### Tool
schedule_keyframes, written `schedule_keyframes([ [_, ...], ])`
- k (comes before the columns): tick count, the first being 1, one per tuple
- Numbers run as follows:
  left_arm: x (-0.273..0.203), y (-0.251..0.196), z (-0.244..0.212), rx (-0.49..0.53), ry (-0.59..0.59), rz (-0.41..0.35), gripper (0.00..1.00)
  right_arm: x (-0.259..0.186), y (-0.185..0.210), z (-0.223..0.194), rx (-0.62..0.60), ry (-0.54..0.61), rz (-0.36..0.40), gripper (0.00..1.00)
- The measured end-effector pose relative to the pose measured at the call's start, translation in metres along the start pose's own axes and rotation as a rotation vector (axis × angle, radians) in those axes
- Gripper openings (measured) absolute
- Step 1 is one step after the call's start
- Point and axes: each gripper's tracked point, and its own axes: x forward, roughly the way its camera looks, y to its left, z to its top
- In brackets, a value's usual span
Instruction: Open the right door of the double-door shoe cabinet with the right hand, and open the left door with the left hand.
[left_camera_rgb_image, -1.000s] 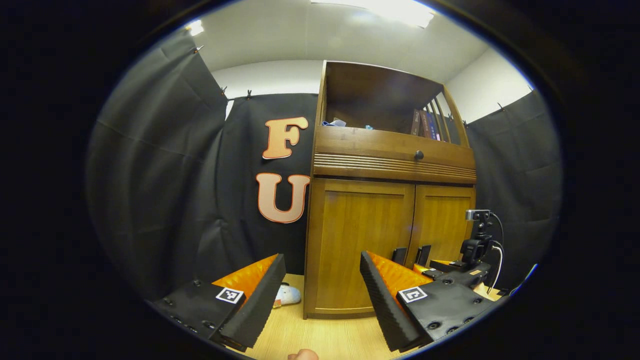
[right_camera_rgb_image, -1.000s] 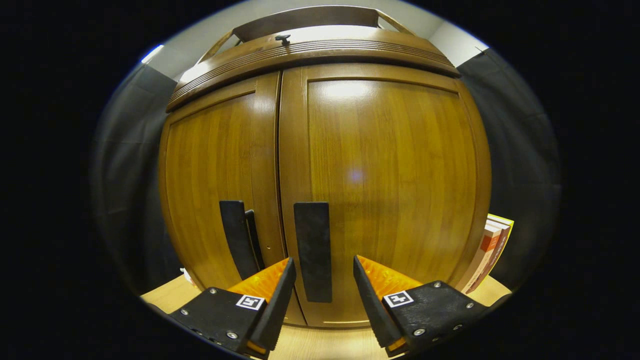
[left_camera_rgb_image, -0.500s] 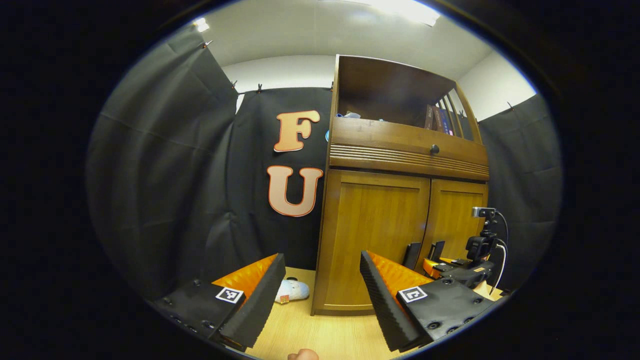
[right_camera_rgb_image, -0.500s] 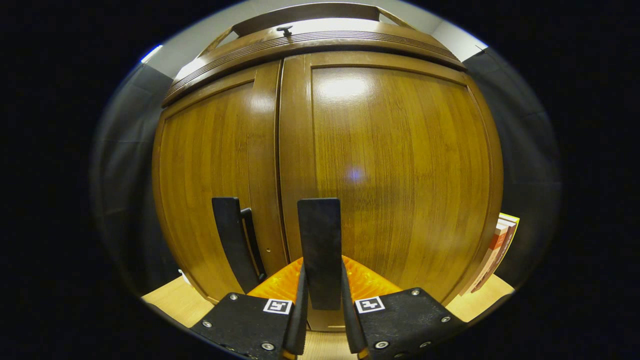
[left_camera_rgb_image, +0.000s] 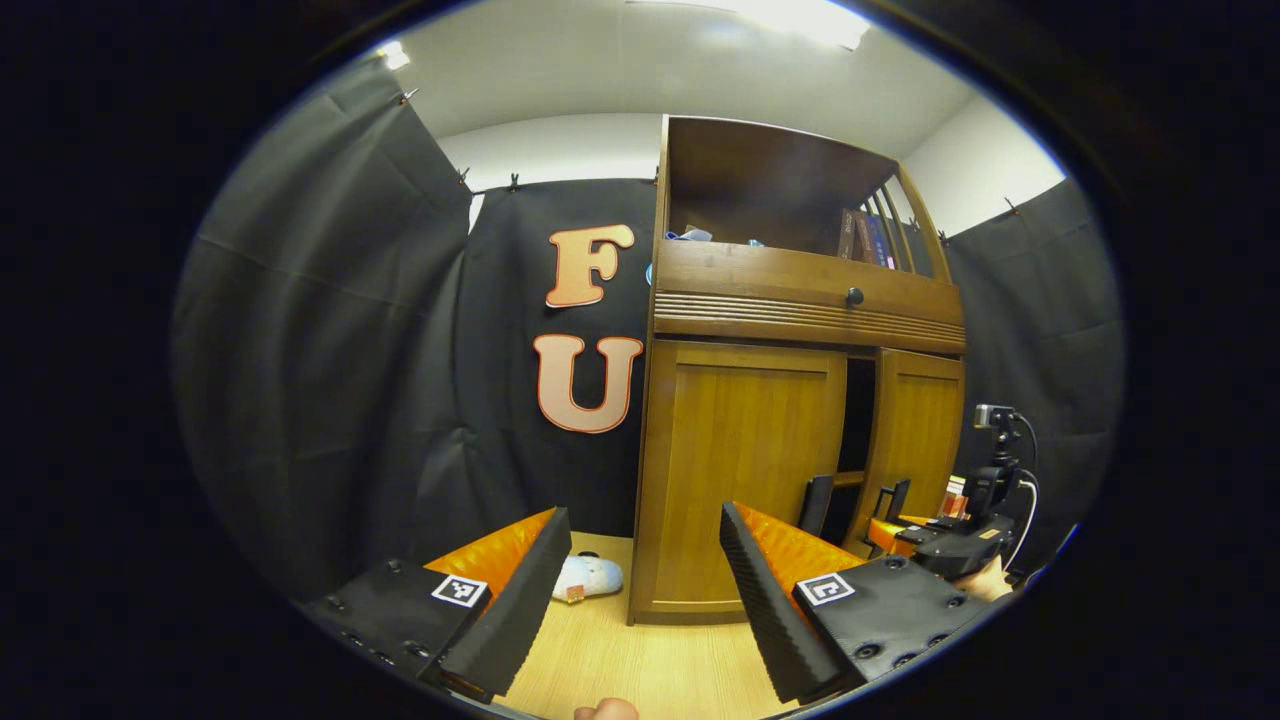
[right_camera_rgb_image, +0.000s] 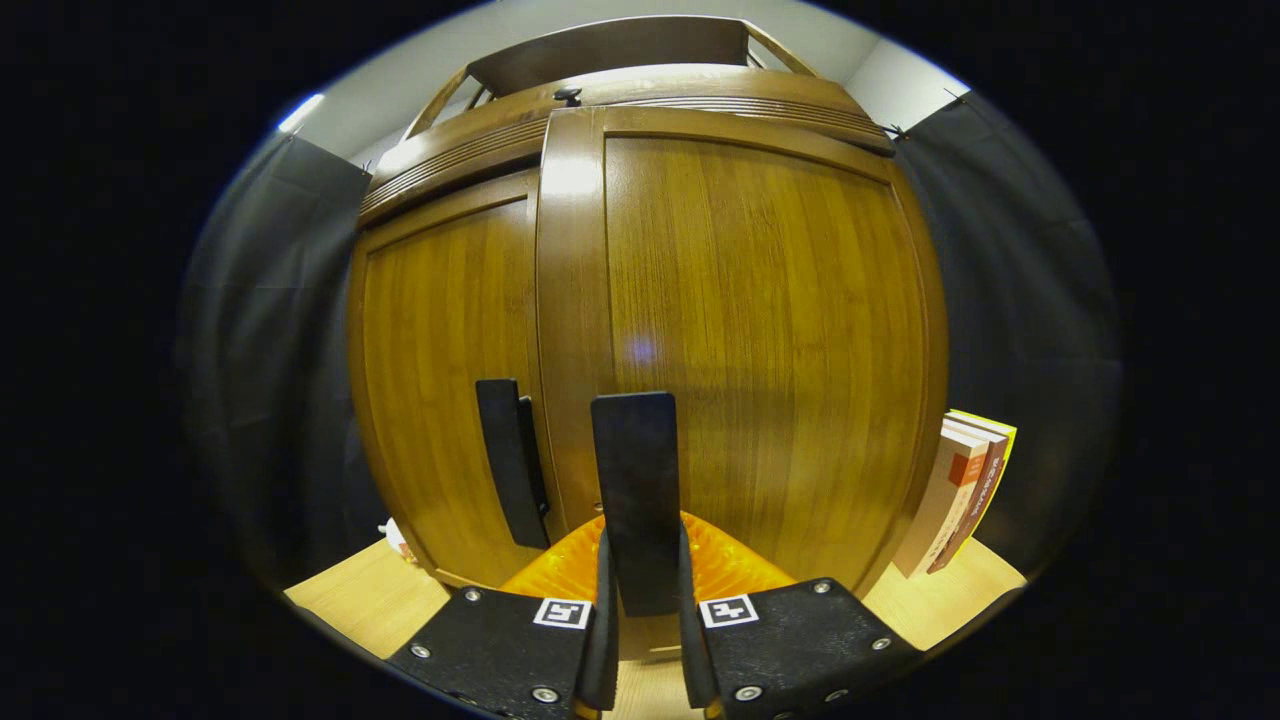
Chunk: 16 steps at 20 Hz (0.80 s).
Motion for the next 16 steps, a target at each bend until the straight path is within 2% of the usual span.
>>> schedule_keyframes([
  [4, -0.010, -0.005, -0.003, -0.018, 0.013, -0.009, 0.96, -0.036, -0.012, 0.003, -0.002, 0.006, 0.005, 0.25],
  [5, -0.012, -0.005, -0.003, -0.019, 0.013, -0.009, 0.98, -0.047, -0.017, 0.002, -0.003, 0.007, 0.005, 0.29],
  [6, -0.014, -0.007, -0.002, -0.019, 0.012, -0.008, 0.97, -0.056, -0.021, 0.002, -0.003, 0.008, 0.005, 0.22],
  [8, -0.016, -0.013, -0.002, -0.018, 0.011, -0.013, 0.97, -0.076, -0.033, 0.002, -0.007, 0.009, 0.000, 0.25],
  [9, -0.017, -0.015, -0.004, -0.021, 0.013, -0.018, 0.96, -0.086, -0.040, 0.001, -0.011, 0.007, -0.006, 0.21],
  [10, -0.018, -0.019, -0.005, -0.024, 0.014, -0.025, 0.98, -0.095, -0.047, 0.002, -0.011, 0.004, -0.014, 0.25],
  [11, -0.020, -0.023, -0.006, -0.026, 0.016, -0.032, 0.95, -0.103, -0.054, 0.001, -0.006, 0.001, -0.024, 0.25],
  [12, -0.021, -0.027, -0.005, -0.026, 0.016, -0.038, 0.96, -0.109, -0.059, 0.001, -0.007, 0.001, -0.026, 0.21],
  [15, -0.022, -0.038, -0.009, -0.022, 0.021, -0.054, 0.98, -0.126, -0.081, 0.003, -0.007, -0.004, -0.063, 0.20],
  [16, -0.022, -0.042, -0.009, -0.020, 0.023, -0.060, 0.98, -0.133, -0.090, 0.002, -0.010, -0.003, -0.077, 0.17],
])
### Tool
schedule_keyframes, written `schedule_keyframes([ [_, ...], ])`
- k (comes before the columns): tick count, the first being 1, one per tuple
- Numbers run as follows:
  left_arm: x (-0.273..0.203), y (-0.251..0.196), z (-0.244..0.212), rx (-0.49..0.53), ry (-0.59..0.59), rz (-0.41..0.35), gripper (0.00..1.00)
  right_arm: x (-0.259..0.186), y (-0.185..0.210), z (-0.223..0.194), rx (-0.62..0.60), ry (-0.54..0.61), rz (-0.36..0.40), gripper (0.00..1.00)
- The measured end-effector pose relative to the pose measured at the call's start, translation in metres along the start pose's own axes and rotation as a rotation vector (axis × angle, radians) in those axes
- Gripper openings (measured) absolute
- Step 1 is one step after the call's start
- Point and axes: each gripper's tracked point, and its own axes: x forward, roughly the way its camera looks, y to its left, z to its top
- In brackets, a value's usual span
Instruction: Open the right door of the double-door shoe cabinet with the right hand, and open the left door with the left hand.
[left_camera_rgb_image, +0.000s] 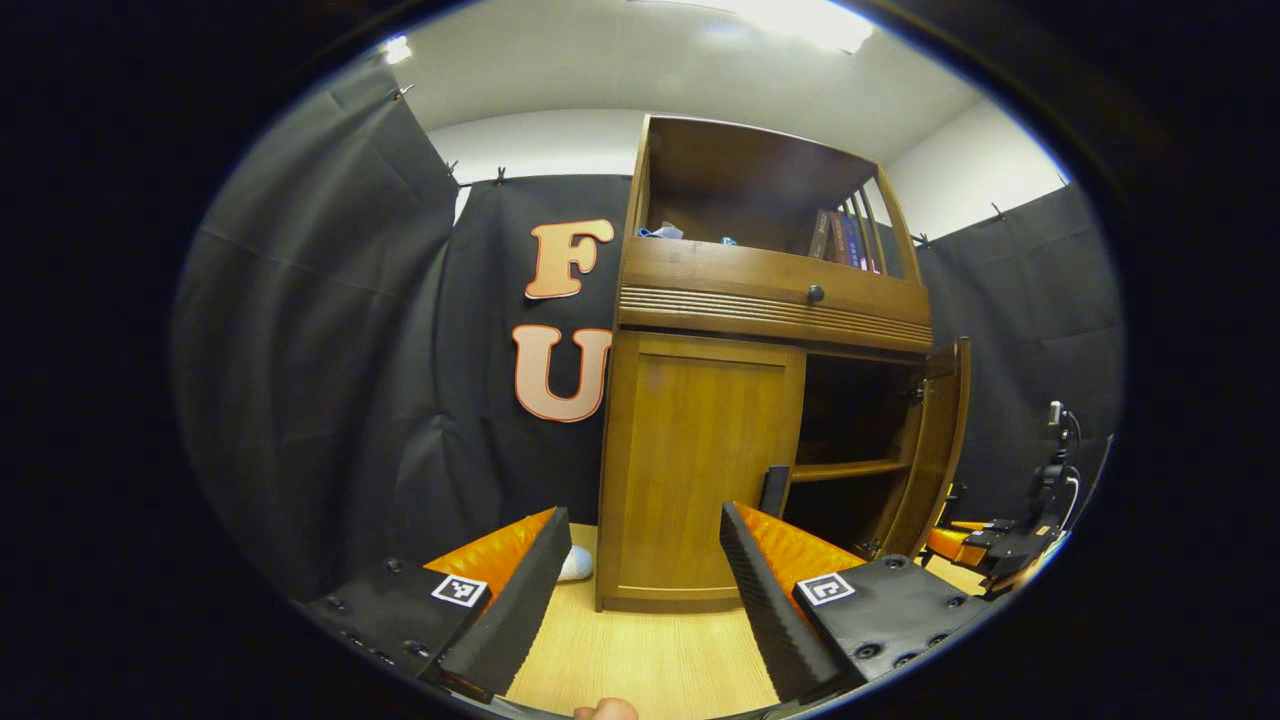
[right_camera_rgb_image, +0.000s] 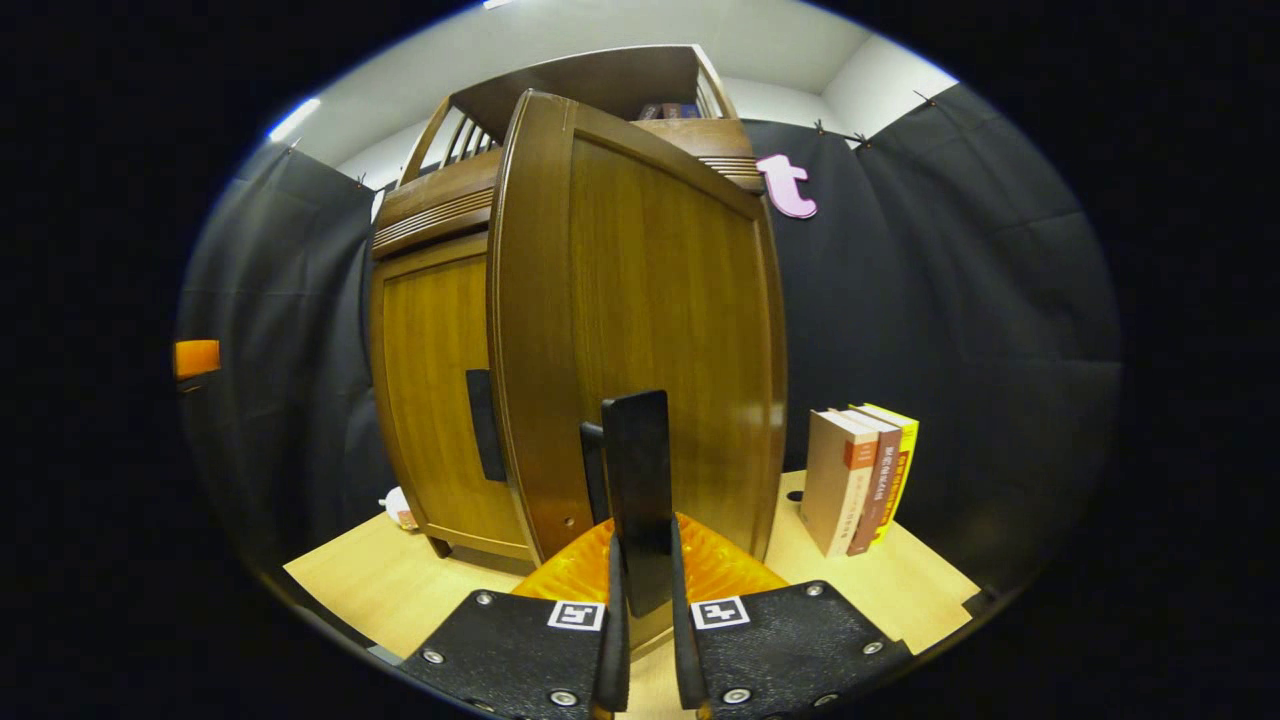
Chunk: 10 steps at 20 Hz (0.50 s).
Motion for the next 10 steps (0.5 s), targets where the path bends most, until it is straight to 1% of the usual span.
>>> schedule_keyframes([
  [2, 0.001, -0.011, -0.003, 0.004, 0.007, -0.021, 0.98, -0.007, -0.017, 0.000, -0.003, -0.006, -0.037, 0.16],
  [4, 0.003, -0.018, -0.003, 0.002, 0.008, -0.028, 0.98, -0.015, -0.039, 0.001, -0.015, -0.010, -0.075, 0.11],
  [6, 0.005, -0.026, -0.003, 0.000, 0.005, -0.031, 0.97, -0.022, -0.056, 0.001, -0.060, -0.014, -0.100, 0.07],
  [7, 0.006, -0.029, -0.003, 0.002, 0.004, -0.025, 0.98, -0.024, -0.064, 0.002, -0.073, -0.015, -0.114, 0.12],
  [8, 0.008, -0.030, -0.004, 0.002, 0.006, -0.018, 0.96, -0.026, -0.073, 0.003, -0.074, -0.013, -0.123, 0.10],
  [10, 0.011, -0.039, -0.005, -0.005, 0.008, -0.024, 0.97, -0.029, -0.085, 0.004, -0.059, -0.013, -0.125, 0.07],
])
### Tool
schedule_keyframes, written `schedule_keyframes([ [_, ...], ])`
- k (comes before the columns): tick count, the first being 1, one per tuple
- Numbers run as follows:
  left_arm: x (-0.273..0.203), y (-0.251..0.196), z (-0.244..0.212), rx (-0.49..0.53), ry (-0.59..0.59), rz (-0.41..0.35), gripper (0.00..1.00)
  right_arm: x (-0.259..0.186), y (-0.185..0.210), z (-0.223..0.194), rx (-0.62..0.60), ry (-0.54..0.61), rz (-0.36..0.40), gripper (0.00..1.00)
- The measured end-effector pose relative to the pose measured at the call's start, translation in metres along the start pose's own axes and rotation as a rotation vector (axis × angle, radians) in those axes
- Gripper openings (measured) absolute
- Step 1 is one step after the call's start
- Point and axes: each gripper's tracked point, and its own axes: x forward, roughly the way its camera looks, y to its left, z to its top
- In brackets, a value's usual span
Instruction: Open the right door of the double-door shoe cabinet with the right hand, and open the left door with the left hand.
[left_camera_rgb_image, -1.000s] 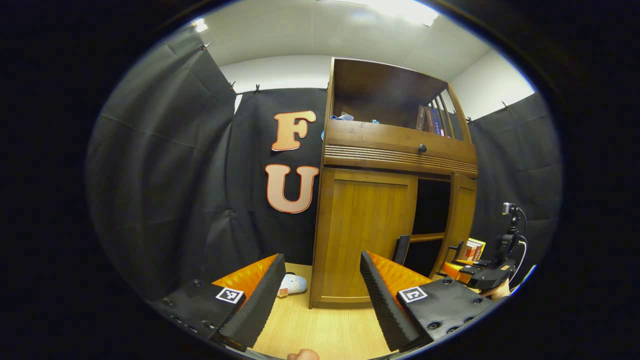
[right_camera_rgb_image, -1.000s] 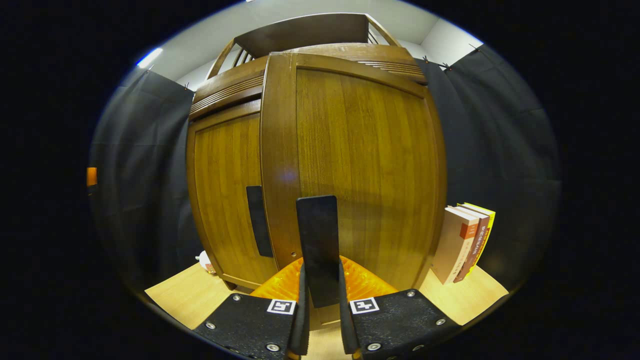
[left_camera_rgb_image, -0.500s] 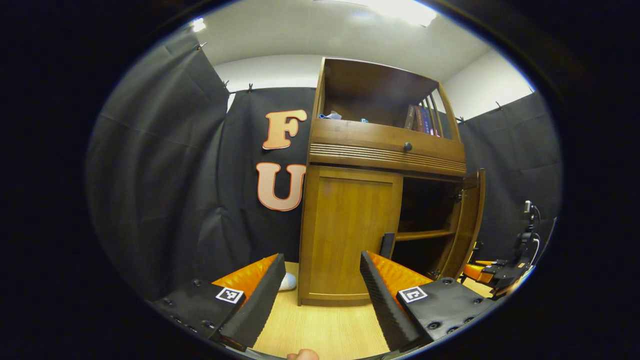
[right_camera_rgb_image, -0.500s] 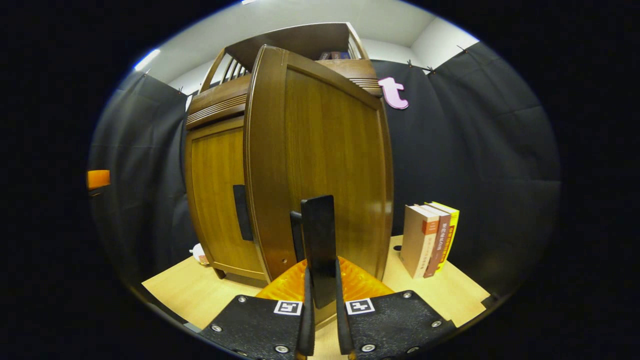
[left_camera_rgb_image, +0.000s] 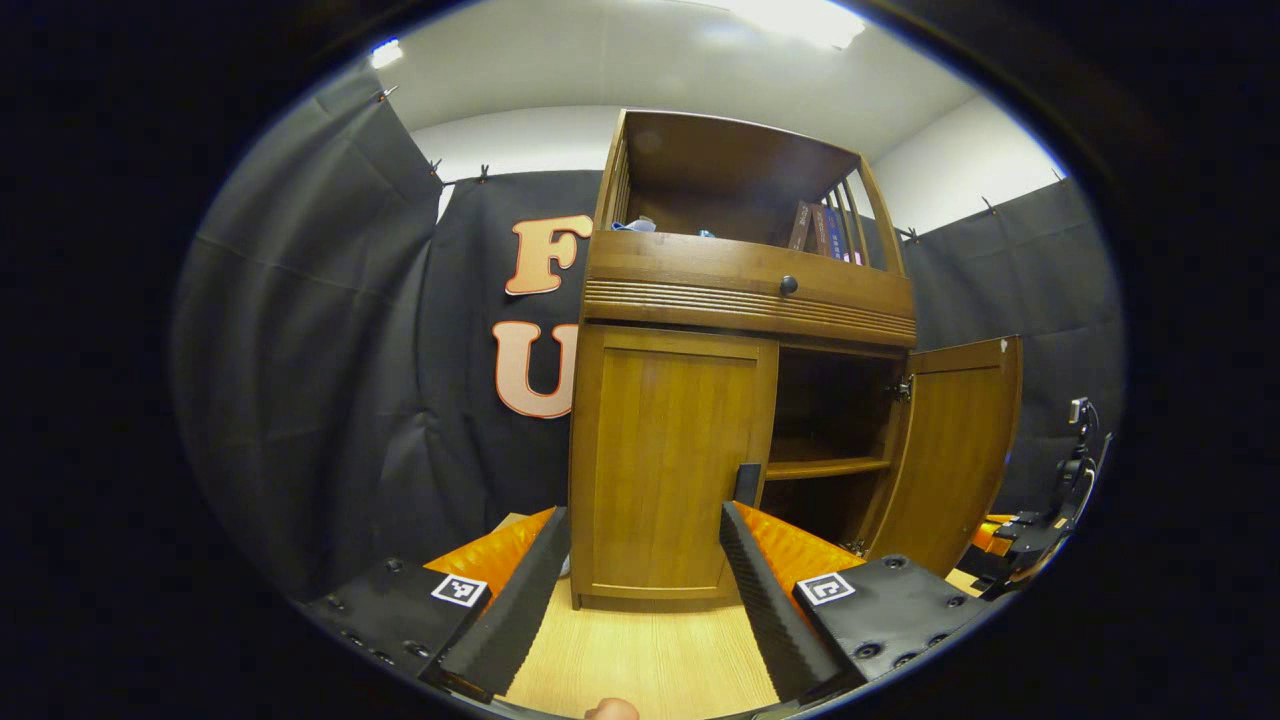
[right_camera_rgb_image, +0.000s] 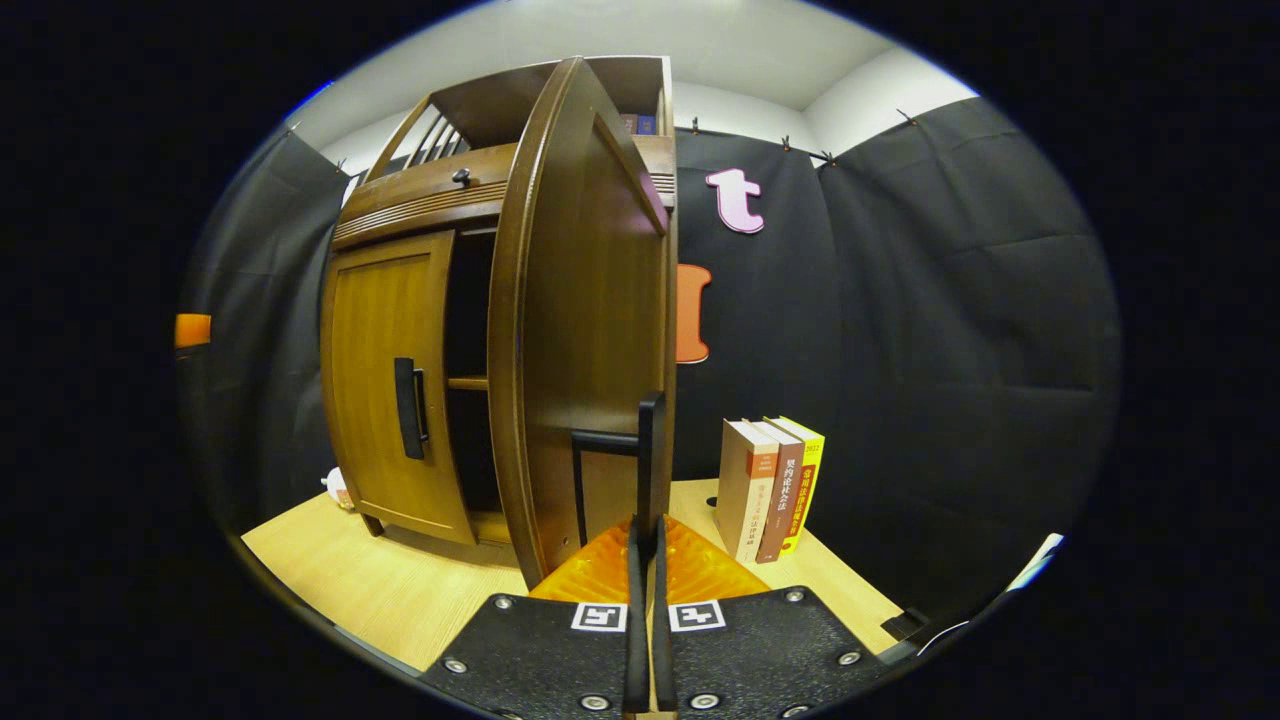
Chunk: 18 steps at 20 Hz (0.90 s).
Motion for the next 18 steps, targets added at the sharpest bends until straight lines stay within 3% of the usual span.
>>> schedule_keyframes([
  [1, 0.001, -0.003, -0.001, -0.003, 0.000, -0.006, 0.98, 0.000, -0.007, 0.000, 0.000, -0.002, -0.003, 0.01],
  [6, 0.006, -0.014, 0.000, -0.013, -0.001, -0.017, 0.98, 0.000, -0.035, -0.003, 0.026, -0.010, 0.010, 0.00],
  [12, 0.017, -0.032, -0.002, 0.007, -0.016, -0.006, 0.98, -0.011, -0.054, -0.003, 0.048, -0.032, 0.016, 0.00],
  [16, 0.034, -0.046, -0.008, 0.005, -0.011, -0.022, 0.97, -0.022, -0.076, -0.007, 0.071, -0.033, -0.019, 0.00],
  [17, 0.038, -0.049, -0.012, 0.005, -0.008, -0.020, 0.97, -0.024, -0.081, -0.009, 0.069, -0.032, -0.035, 0.06],
  [18, 0.044, -0.052, -0.015, 0.003, -0.006, -0.022, 0.97, -0.029, -0.089, -0.008, 0.065, -0.037, -0.036, 0.00],
])
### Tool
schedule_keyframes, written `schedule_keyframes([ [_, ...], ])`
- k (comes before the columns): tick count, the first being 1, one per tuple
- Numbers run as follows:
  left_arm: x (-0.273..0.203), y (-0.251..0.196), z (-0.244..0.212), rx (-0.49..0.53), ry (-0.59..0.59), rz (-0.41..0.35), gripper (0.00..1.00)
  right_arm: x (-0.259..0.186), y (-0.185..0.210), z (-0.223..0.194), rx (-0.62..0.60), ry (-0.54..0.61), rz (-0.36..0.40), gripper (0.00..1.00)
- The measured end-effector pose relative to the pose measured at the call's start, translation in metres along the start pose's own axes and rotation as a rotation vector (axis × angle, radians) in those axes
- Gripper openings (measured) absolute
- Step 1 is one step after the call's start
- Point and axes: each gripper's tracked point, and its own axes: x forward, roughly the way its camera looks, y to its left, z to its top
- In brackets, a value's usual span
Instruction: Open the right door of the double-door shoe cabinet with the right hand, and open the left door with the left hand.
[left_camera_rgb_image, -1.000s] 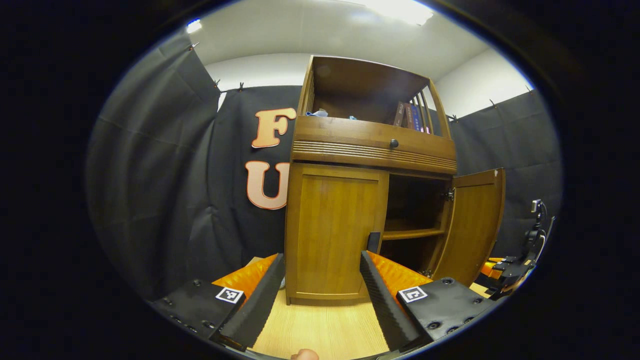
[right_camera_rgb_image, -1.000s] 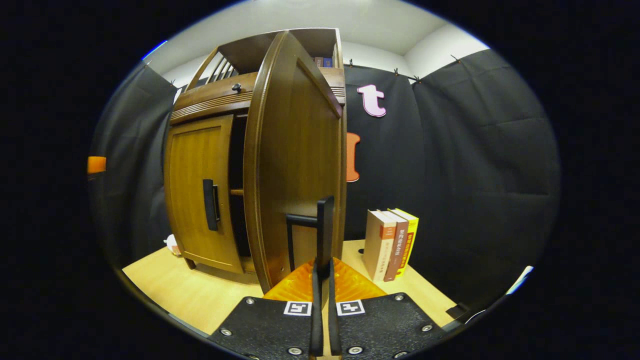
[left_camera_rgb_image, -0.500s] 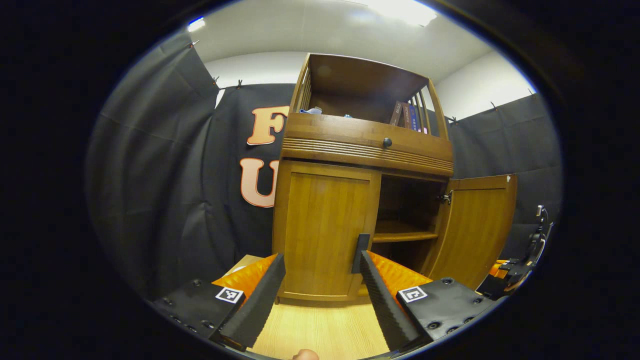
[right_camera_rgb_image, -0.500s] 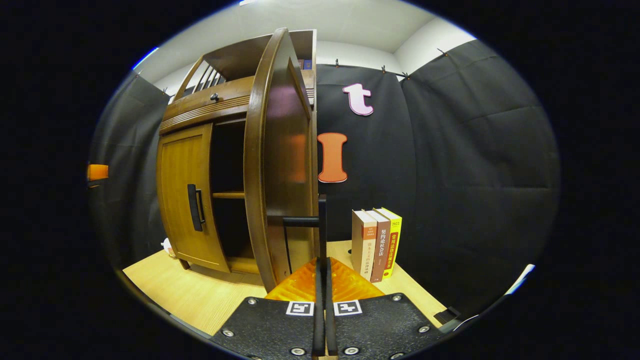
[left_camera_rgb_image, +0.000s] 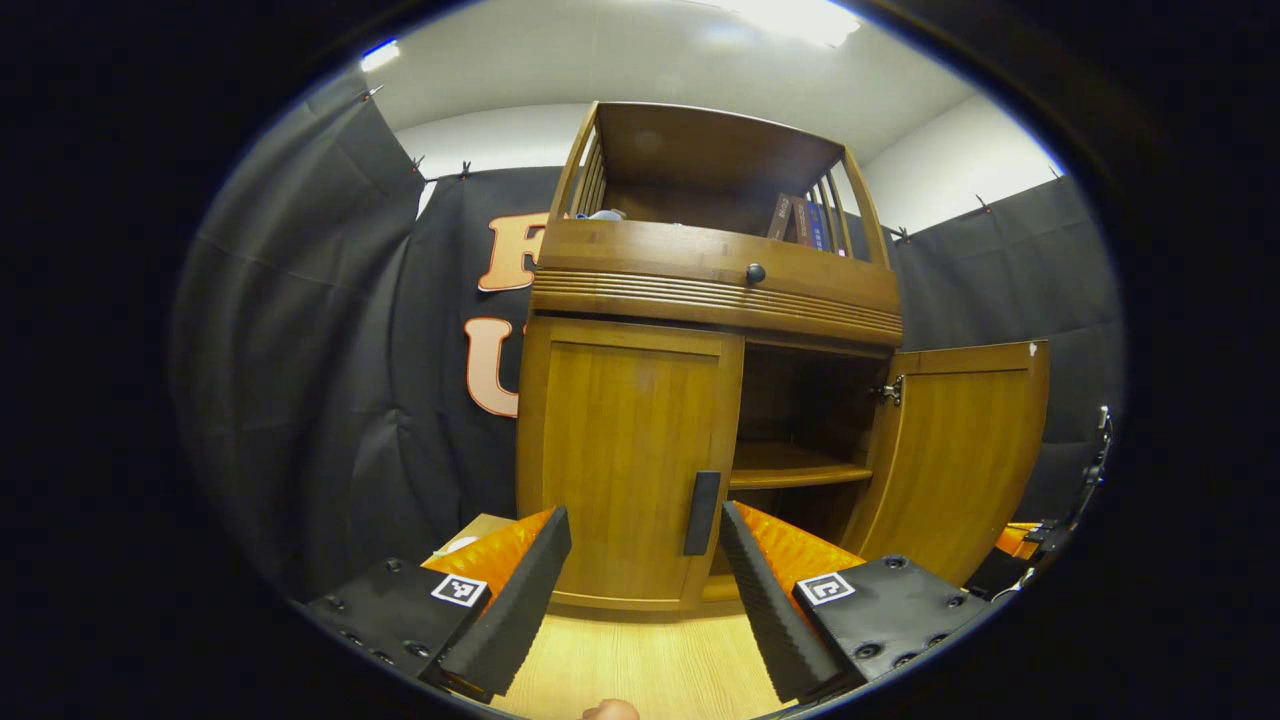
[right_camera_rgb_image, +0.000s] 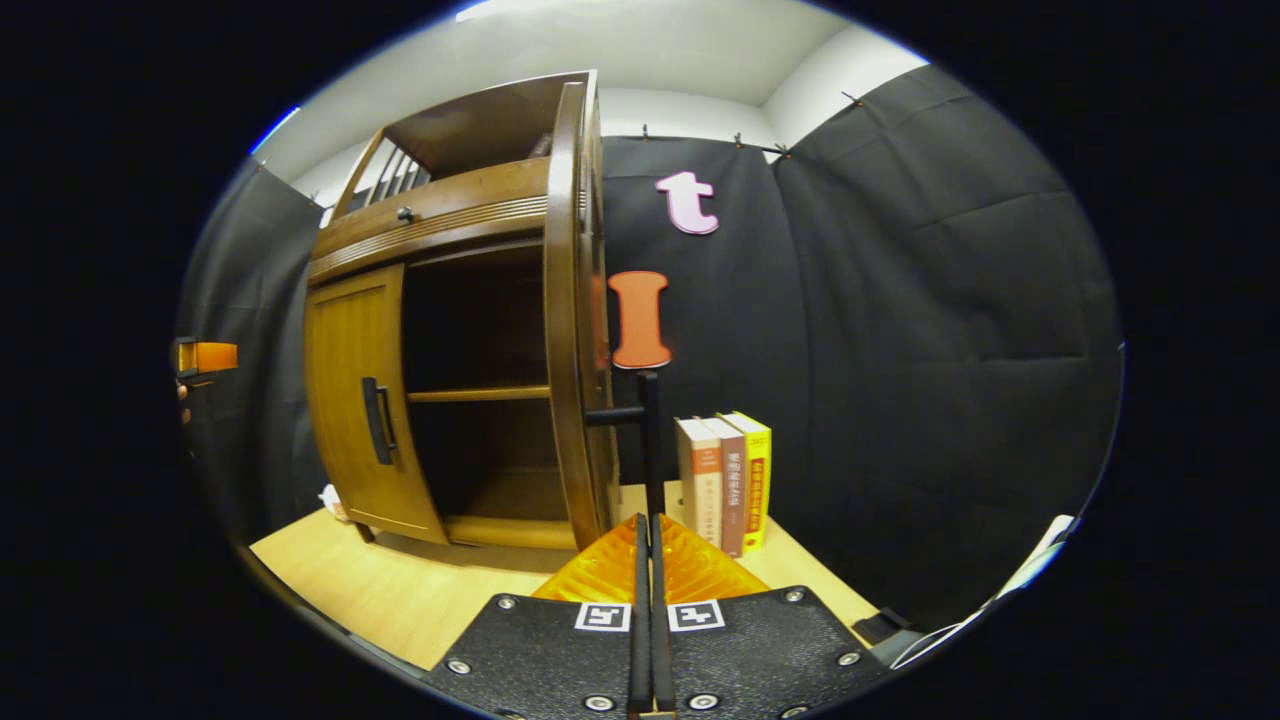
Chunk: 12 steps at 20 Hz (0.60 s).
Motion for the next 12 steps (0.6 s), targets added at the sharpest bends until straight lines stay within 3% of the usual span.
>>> schedule_keyframes([
  [6, 0.044, -0.029, -0.022, 0.009, 0.020, -0.020, 0.97, -0.015, -0.014, 0.010, 0.019, -0.025, -0.019, 0.00],
  [7, 0.051, -0.033, -0.028, 0.017, 0.027, -0.022, 0.97, -0.018, -0.016, 0.011, 0.020, -0.028, -0.019, 0.05],
  [9, 0.069, -0.040, -0.038, 0.041, 0.051, -0.019, 0.97, -0.024, -0.020, 0.014, 0.023, -0.035, -0.018, 0.00],
  [10, 0.078, -0.045, -0.044, 0.048, 0.060, -0.024, 0.98, -0.026, -0.022, 0.016, 0.026, -0.038, -0.020, 0.06],
  [11, 0.087, -0.050, -0.051, 0.050, 0.068, -0.030, 0.99, -0.026, -0.023, 0.017, 0.032, -0.041, -0.022, 0.00],
  [12, 0.095, -0.054, -0.057, 0.053, 0.073, -0.035, 0.97, -0.025, -0.024, 0.017, 0.037, -0.041, -0.024, 0.02],
])
